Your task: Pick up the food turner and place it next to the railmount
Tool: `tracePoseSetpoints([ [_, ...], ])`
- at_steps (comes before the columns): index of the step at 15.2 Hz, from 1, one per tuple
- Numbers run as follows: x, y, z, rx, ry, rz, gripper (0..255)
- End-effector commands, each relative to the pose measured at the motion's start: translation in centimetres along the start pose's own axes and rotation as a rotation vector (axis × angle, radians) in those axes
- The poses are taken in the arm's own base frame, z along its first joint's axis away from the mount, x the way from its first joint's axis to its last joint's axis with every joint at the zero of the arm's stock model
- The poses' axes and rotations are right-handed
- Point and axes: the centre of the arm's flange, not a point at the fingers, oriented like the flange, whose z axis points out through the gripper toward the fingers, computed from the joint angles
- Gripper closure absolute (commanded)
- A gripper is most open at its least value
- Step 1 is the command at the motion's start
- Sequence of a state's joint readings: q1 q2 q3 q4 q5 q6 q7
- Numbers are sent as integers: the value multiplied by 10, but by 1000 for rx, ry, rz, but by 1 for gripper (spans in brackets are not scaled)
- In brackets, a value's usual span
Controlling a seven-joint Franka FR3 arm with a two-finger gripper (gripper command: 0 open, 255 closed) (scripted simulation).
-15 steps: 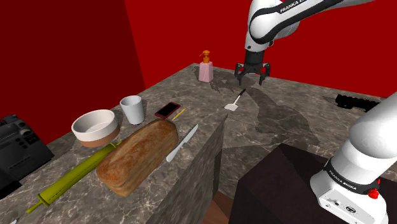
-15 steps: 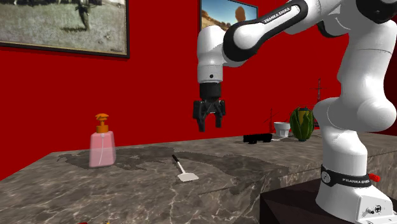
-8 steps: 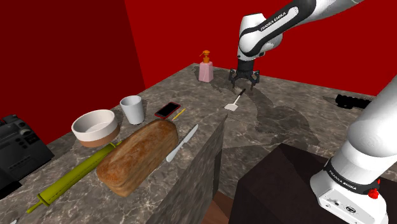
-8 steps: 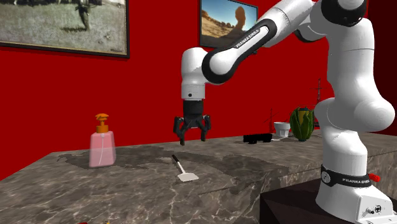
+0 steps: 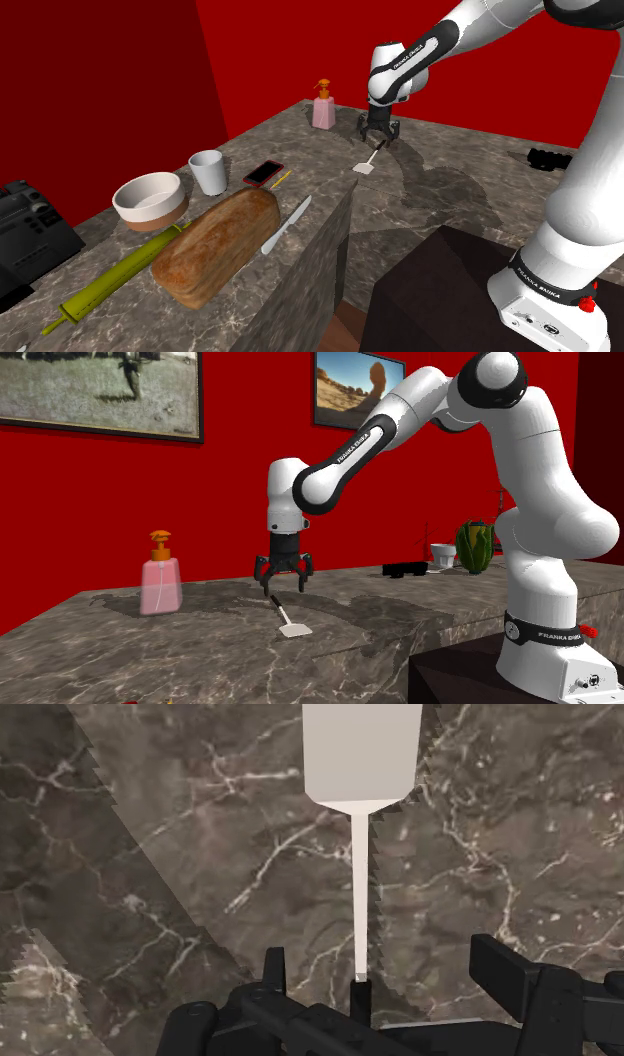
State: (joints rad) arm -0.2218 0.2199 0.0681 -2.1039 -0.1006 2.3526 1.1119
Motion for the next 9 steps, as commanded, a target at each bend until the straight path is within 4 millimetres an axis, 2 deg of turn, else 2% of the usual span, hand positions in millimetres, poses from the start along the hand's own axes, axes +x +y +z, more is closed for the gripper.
tracePoseSetpoints([
  [1, 4, -2, 12, 1, 2, 10, 0],
  [6, 4, -2, 41, 1, 2, 10, 0],
  [9, 4, -2, 41, 1, 2, 10, 0],
])
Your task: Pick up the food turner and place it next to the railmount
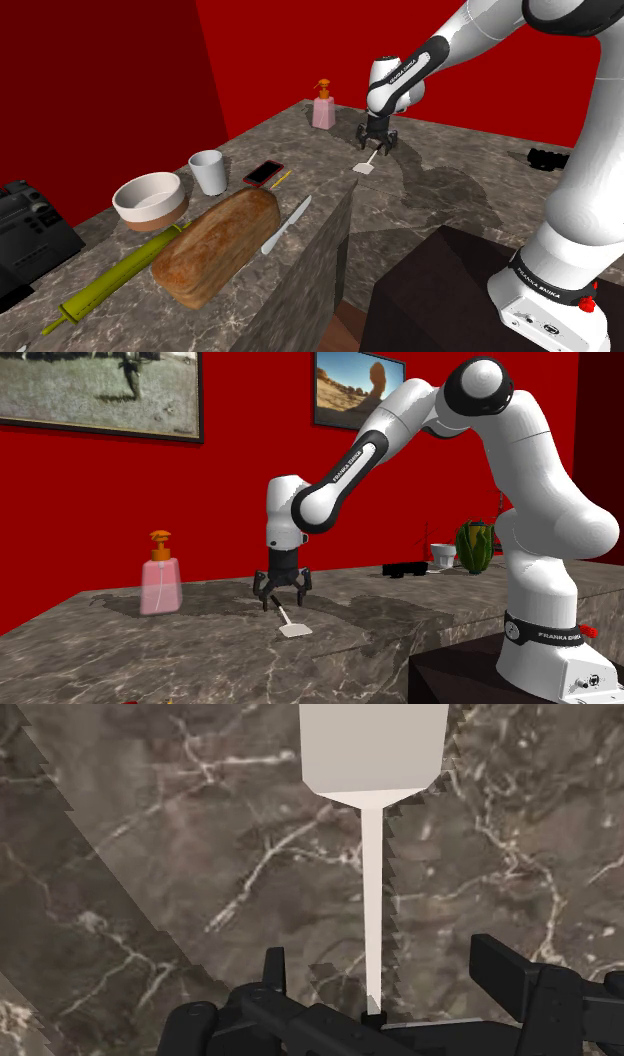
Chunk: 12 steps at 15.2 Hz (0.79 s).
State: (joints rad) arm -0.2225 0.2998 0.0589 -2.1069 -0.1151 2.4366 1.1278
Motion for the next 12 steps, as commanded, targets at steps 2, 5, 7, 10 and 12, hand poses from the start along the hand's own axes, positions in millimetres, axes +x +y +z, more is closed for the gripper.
tracePoseSetpoints([
  [2, 0, 0, 1, 0, 0, 0, 0],
  [5, 0, 0, 1, 0, 0, 0, 0],
  [7, 0, 0, 1, 0, 0, 0, 255],
  [10, 0, 0, 1, 0, 0, 0, 255],
  [12, 0, 0, 1, 0, 0, 0, 255],
])
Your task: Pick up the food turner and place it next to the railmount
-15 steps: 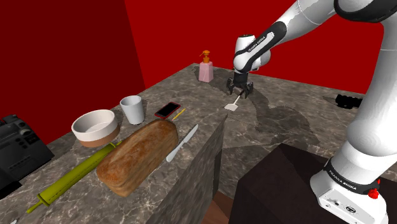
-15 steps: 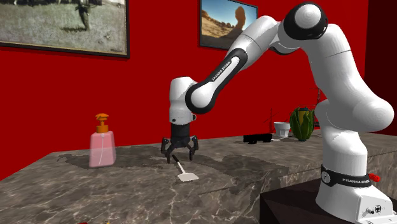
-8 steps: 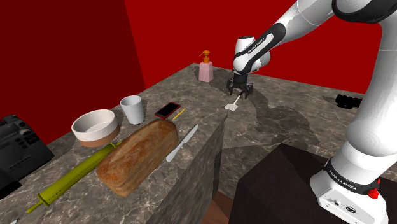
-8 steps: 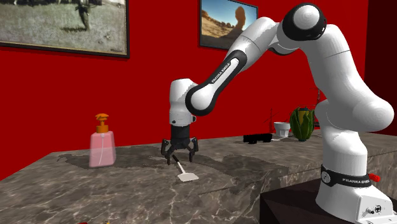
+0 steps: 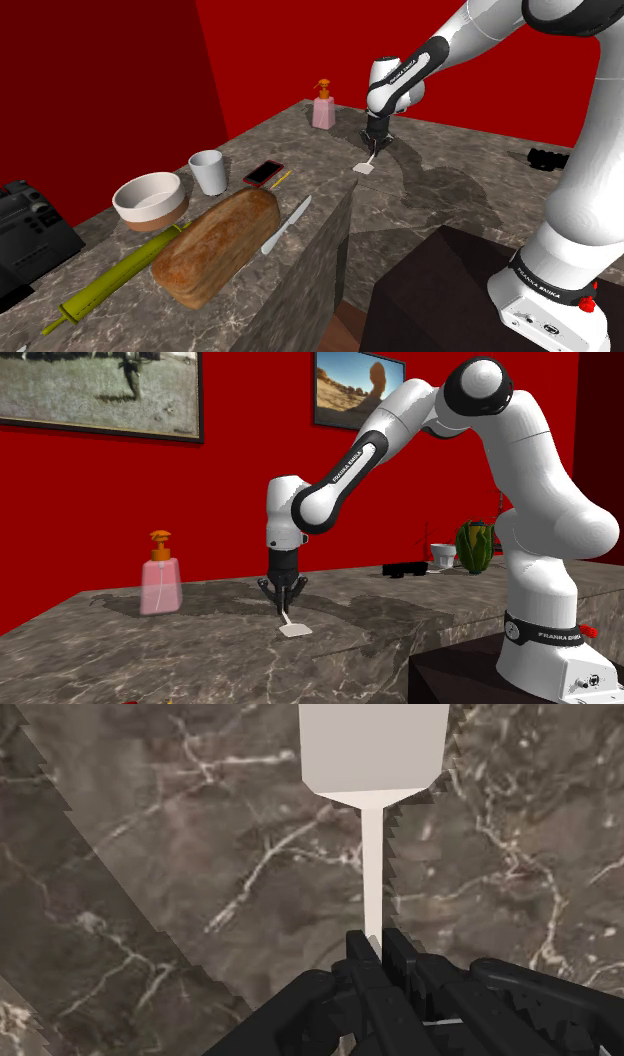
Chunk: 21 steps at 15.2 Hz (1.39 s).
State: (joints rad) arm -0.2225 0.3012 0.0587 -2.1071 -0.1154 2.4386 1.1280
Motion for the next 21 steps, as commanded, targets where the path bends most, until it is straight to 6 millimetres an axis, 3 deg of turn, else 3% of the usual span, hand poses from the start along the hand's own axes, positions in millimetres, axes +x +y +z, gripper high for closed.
tracePoseSetpoints([
  [1, 0, 0, 0, 0, 0, 0, 255],
  [3, 0, 0, 0, 0, 0, 0, 255],
  [21, 6, 0, -95, 0, 0, 0, 255],
])
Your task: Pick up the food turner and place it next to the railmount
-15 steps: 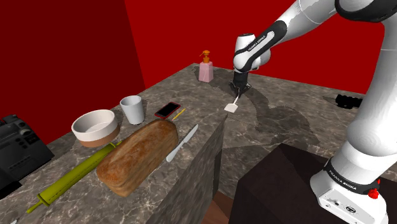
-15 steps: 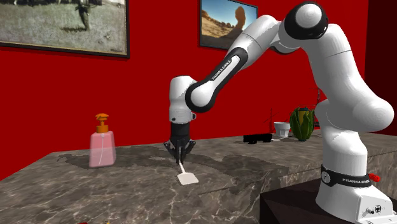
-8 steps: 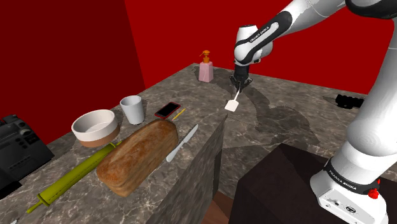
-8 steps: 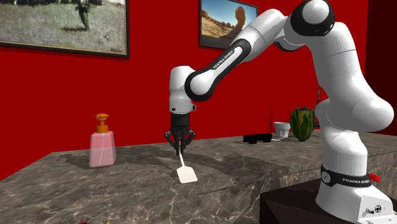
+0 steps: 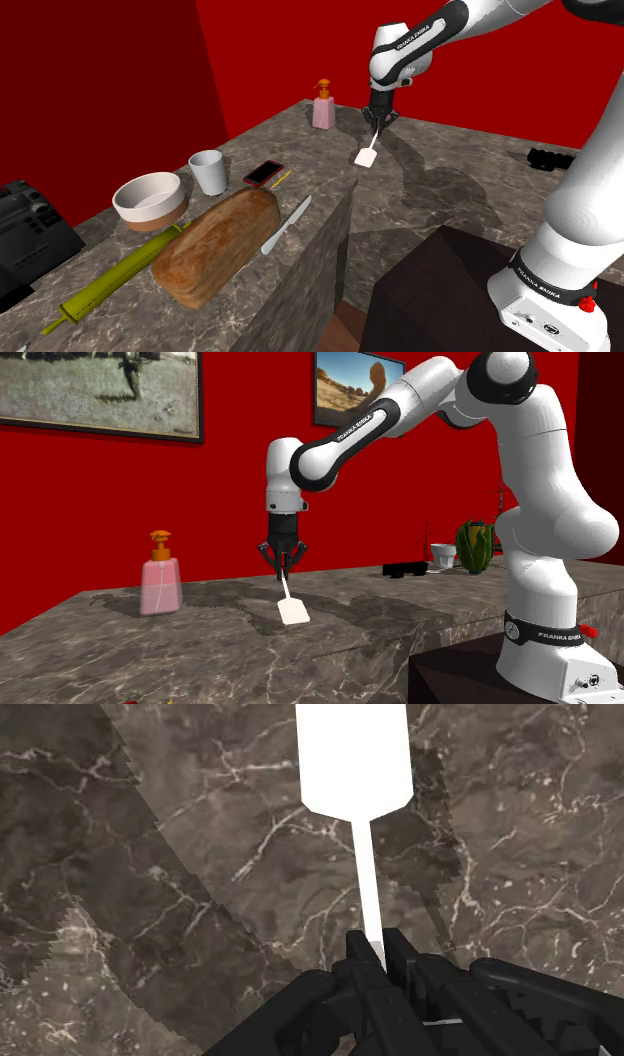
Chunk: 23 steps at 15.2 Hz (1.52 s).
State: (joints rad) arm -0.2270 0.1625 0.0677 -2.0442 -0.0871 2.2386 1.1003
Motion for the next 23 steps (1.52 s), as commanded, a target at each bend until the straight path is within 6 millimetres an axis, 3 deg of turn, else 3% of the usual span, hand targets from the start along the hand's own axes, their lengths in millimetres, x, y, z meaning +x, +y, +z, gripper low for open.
tracePoseSetpoints([
  [1, 1, 0, -11, 0, 0, 0, 255],
  [5, 2, 0, -31, 0, 0, 0, 255],
  [23, 26, 236, -29, 0, 0, 0, 255],
])
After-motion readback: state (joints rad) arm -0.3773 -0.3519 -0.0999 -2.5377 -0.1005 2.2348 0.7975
